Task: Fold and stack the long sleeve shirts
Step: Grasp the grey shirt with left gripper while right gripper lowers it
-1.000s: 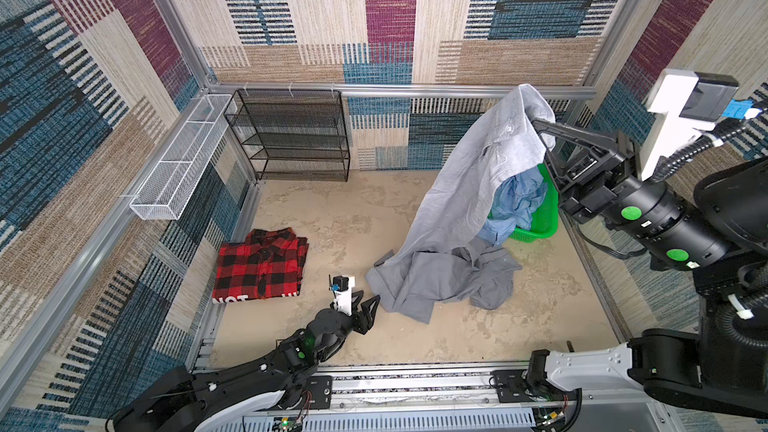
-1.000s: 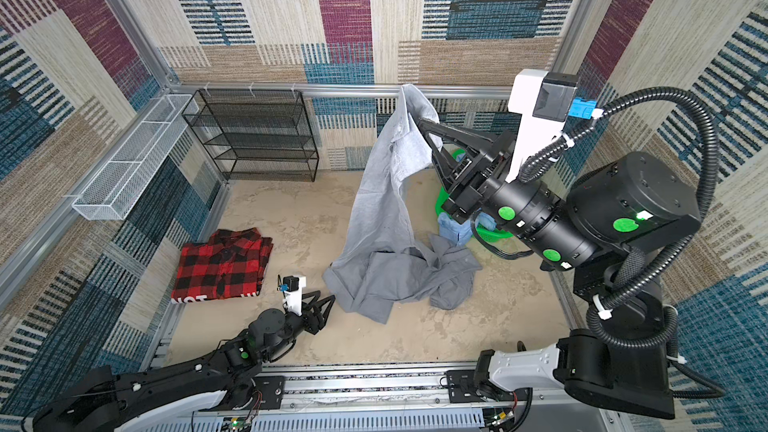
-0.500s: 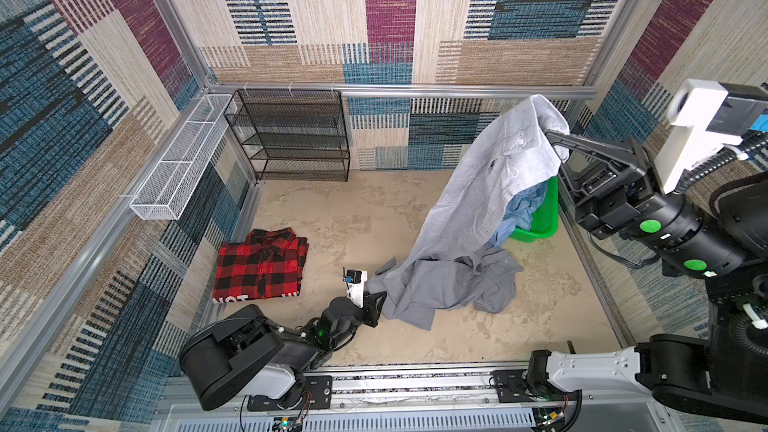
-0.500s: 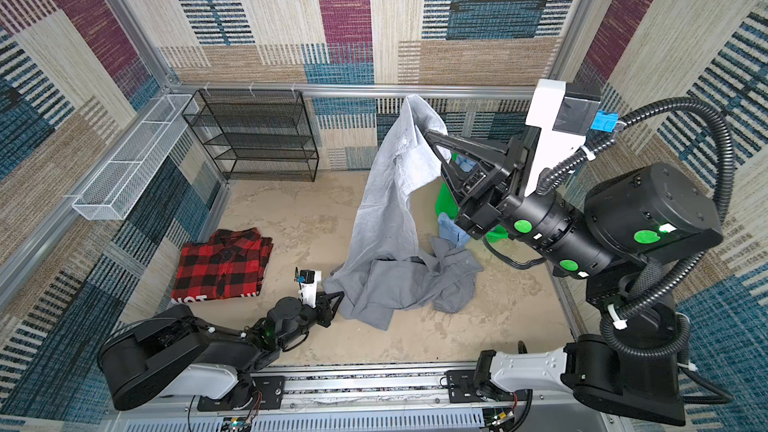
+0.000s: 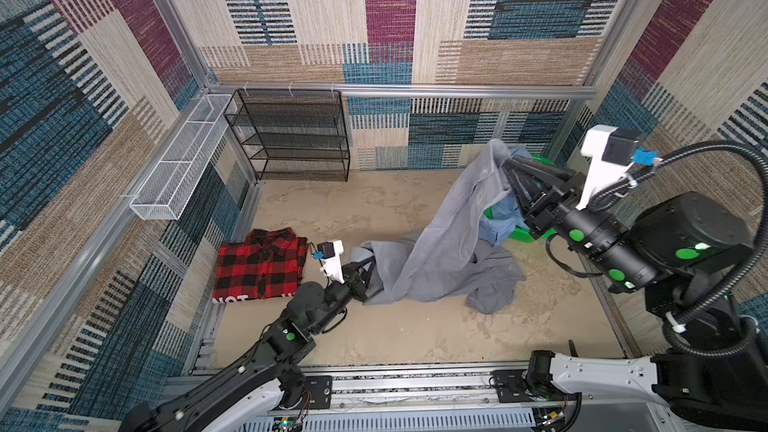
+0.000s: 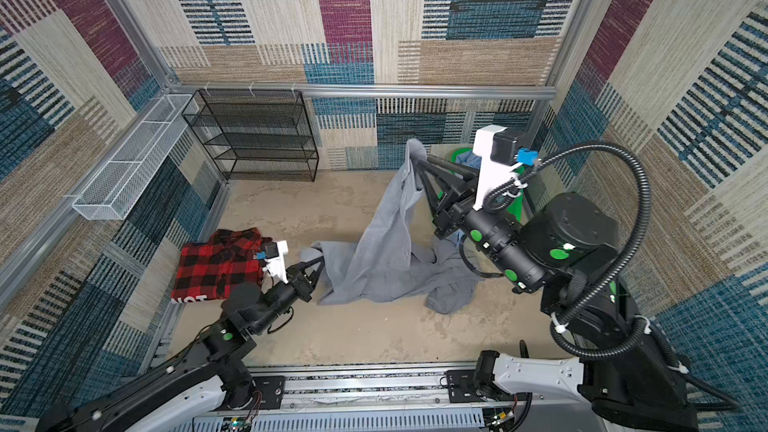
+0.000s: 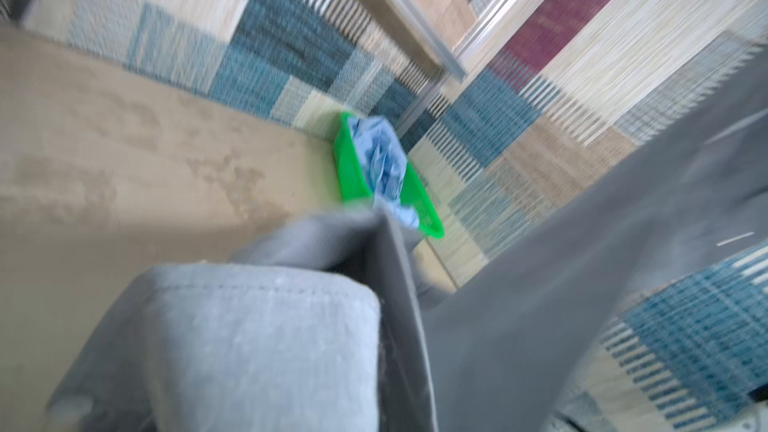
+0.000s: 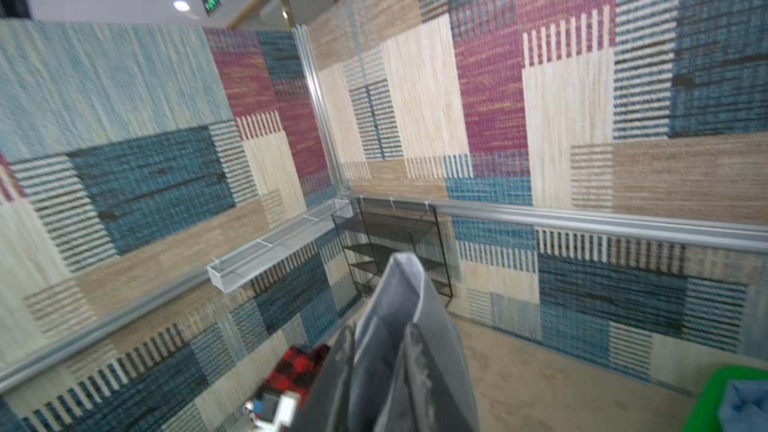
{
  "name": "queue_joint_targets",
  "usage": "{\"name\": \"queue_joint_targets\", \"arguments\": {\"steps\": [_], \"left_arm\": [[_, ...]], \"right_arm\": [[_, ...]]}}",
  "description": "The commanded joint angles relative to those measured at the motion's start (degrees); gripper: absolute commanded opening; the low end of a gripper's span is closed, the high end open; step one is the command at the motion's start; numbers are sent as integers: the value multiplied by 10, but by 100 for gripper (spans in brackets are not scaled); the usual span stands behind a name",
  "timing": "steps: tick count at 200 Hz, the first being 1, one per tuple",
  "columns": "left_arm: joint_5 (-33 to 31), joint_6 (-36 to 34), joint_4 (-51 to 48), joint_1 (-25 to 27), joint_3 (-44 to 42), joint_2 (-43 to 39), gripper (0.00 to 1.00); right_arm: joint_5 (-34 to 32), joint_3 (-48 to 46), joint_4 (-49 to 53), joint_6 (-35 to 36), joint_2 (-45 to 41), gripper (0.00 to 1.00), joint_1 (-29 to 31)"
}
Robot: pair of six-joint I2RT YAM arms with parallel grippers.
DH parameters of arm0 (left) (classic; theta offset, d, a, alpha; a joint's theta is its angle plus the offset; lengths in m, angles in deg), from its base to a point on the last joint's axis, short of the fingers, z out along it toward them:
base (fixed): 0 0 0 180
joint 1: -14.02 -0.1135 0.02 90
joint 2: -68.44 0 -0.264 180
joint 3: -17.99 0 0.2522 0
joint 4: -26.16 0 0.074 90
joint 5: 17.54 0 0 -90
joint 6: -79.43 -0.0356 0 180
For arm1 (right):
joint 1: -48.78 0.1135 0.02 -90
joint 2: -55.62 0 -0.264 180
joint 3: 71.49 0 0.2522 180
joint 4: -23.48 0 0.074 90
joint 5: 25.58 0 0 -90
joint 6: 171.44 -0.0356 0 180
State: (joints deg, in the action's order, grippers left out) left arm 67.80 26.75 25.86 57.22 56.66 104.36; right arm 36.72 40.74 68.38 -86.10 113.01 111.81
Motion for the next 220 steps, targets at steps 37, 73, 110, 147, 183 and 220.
{"name": "queue_joint_targets", "arguments": {"steps": [37, 73, 110, 147, 183, 220], "left_arm": [[115, -119, -594, -2, 335, 128, 0], [183, -273, -806, -2, 599, 223, 0], [246, -356, -936, 7, 833, 297, 0], [328, -425, -939, 57, 926, 327, 0], [343, -473, -946, 86, 1035, 383, 0], [370, -492, -939, 93, 1086, 433, 0]], "right_arm": [[45, 26, 31, 78, 34, 75, 1], [223, 33, 75, 113, 88, 83, 1], [283, -16, 60, 150, 93, 84, 0], [309, -39, 76, 193, 114, 86, 0], [355, -16, 99, 200, 144, 85, 0], [462, -20, 85, 207, 108, 86, 1]]}}
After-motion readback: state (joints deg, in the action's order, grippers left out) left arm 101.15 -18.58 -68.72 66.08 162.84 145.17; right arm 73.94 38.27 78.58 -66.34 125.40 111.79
